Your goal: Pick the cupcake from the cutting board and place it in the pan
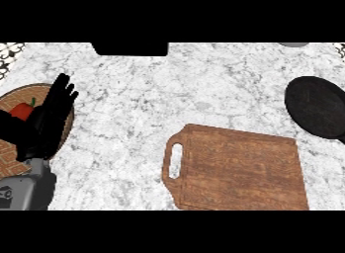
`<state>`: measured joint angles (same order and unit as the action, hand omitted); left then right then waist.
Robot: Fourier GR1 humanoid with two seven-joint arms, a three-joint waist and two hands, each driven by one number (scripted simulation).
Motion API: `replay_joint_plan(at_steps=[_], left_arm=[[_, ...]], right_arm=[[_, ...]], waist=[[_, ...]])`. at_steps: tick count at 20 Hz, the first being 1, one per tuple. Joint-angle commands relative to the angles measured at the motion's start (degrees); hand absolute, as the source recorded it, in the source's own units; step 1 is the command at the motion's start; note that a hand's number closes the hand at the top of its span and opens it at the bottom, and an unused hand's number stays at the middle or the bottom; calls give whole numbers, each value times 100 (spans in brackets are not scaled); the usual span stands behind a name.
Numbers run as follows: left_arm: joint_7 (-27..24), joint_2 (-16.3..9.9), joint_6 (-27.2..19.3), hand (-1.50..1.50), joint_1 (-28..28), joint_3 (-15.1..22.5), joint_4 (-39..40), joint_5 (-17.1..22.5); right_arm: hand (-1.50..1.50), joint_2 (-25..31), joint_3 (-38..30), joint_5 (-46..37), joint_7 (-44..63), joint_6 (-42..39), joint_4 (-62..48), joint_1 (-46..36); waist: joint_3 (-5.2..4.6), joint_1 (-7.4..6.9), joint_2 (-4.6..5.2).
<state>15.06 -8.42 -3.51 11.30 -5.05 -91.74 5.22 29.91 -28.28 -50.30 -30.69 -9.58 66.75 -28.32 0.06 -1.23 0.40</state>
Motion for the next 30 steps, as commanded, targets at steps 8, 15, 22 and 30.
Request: replay_joint_plan(at_steps=[8,15,22,30], left_arm=[[48,138,-82,0,168,152,18,-123],[-134,105,46,0,-92,93,41,-58],[-162,99,24,0,187,57,183,-73],[-88,74,94,0,147,-25,168,65]], right_arm=[[150,112,191,-434,-1644,1798,-3682,-1063],[-150,186,135,-727,-690,1972,-4891,-1253],[-150,593,-116,-441,-1342,1334,-5532,-1599],[-150,1227,-1227,786,-1922,-309,-5905,-1727]], waist=[[14,-132,59],[15,-175,78],[27,-199,110],[33,-133,109]])
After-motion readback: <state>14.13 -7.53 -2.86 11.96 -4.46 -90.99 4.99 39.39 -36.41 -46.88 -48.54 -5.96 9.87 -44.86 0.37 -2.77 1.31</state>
